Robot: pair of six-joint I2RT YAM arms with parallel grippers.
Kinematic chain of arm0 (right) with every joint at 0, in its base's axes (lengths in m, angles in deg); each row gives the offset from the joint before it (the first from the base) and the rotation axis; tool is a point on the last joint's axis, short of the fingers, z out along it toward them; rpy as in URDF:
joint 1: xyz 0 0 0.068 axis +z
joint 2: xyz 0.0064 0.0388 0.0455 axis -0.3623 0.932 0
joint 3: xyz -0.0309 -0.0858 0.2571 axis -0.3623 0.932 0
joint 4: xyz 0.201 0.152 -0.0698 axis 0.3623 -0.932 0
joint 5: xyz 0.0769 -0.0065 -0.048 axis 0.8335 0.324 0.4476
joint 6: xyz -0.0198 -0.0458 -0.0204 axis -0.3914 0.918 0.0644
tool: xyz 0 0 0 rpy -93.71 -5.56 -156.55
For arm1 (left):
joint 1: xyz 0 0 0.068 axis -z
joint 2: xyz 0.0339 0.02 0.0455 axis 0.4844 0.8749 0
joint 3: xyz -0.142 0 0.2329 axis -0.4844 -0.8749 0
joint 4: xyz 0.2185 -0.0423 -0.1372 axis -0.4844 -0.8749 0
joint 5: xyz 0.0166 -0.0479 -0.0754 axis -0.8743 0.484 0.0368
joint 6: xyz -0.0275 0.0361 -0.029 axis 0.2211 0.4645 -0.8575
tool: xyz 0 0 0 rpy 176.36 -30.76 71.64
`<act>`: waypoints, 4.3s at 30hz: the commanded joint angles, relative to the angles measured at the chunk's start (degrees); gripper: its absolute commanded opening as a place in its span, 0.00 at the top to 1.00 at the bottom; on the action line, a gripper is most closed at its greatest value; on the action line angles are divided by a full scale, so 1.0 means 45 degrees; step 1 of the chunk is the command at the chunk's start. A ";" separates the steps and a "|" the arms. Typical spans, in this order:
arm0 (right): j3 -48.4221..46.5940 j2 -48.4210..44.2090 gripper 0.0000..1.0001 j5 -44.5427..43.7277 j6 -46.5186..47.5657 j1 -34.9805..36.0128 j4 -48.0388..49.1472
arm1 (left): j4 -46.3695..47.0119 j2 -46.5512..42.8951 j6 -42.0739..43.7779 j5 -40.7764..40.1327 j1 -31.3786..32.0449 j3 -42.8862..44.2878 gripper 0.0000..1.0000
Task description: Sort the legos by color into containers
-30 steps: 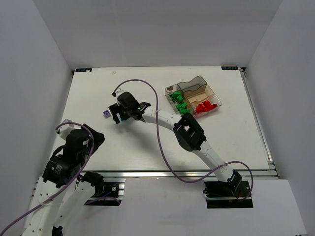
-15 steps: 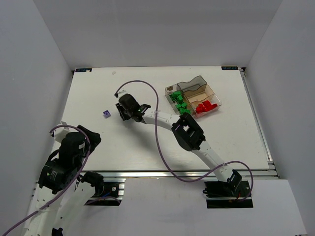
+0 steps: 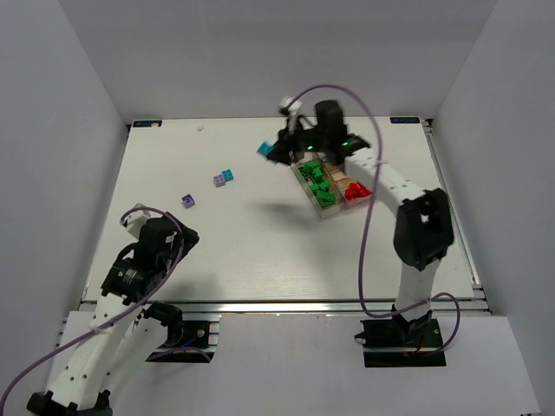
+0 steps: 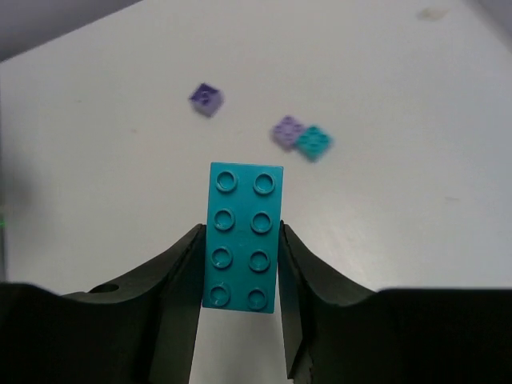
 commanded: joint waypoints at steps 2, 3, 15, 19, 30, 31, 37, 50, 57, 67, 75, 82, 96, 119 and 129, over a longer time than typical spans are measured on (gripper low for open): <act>0.0540 -0.1485 1.00 0.1416 0.4595 -0.2289 -0.2520 | 0.1992 0.0964 0.0140 0.0796 -0.0046 -0.0368 0.17; 0.0676 -0.1719 1.00 0.1179 0.4821 -0.2567 -0.2762 | 0.2342 0.1102 0.0140 0.0894 -0.0046 -0.0446 0.17; -0.2091 0.0635 1.00 0.0472 1.1803 -0.6470 -0.8047 | 0.3752 0.2315 -0.0152 0.1246 -0.0046 -0.1014 0.18; -0.5839 0.2943 1.00 0.1139 1.5473 -0.7060 -1.2211 | 0.3772 0.2354 -0.0172 0.1344 -0.0163 -0.1091 0.18; -0.4128 0.3064 0.88 -0.0991 1.9569 -0.6456 -1.1885 | 0.3870 0.2529 -0.0114 0.1402 -0.0163 -0.1229 0.17; -0.4108 0.3045 0.85 -0.1030 1.9569 -0.6437 -1.1867 | 0.3850 0.2510 -0.0114 0.1383 -0.0163 -0.1228 0.16; -0.3445 0.2694 0.39 -0.1070 1.8829 -0.6417 -1.0813 | 0.4084 0.2490 -0.0113 0.1558 -0.0163 -0.1346 0.16; -0.2393 -0.0074 0.47 0.0531 1.2981 -0.6242 -0.6541 | 0.6916 0.7837 0.2110 0.2729 -0.0163 0.1834 0.69; 0.0108 -0.1857 0.61 0.3261 0.8733 -0.5307 -0.4269 | 0.6780 1.2349 0.2485 0.3917 -0.1060 0.5639 0.74; 0.2277 -0.3029 0.11 0.2682 0.3829 -0.3722 -0.2218 | 0.3073 1.9400 0.4452 0.6130 -0.2271 1.4128 0.29; 0.2864 -0.3185 0.11 0.1724 0.2694 -0.3721 -0.2141 | 0.0394 2.1885 0.6544 0.4295 -0.2390 1.7951 0.28; 0.2865 -0.3049 0.11 0.1685 0.2714 -0.3741 -0.2140 | 0.0216 2.1711 0.7853 0.3921 -0.2390 1.7114 0.28; 0.2942 -0.2873 0.11 0.1587 0.2772 -0.3761 -0.2179 | 0.1096 2.2256 0.9418 0.4392 -0.2390 1.6799 0.23; 0.2747 -0.2521 0.11 0.1334 0.2968 -0.3781 -0.2218 | 0.0608 2.2724 0.9437 0.3493 -0.2156 1.6252 0.25; 0.2825 -0.2522 0.11 0.1119 0.3046 -0.3819 -0.2296 | 0.0412 2.3116 0.8833 0.3296 -0.2292 1.6623 0.54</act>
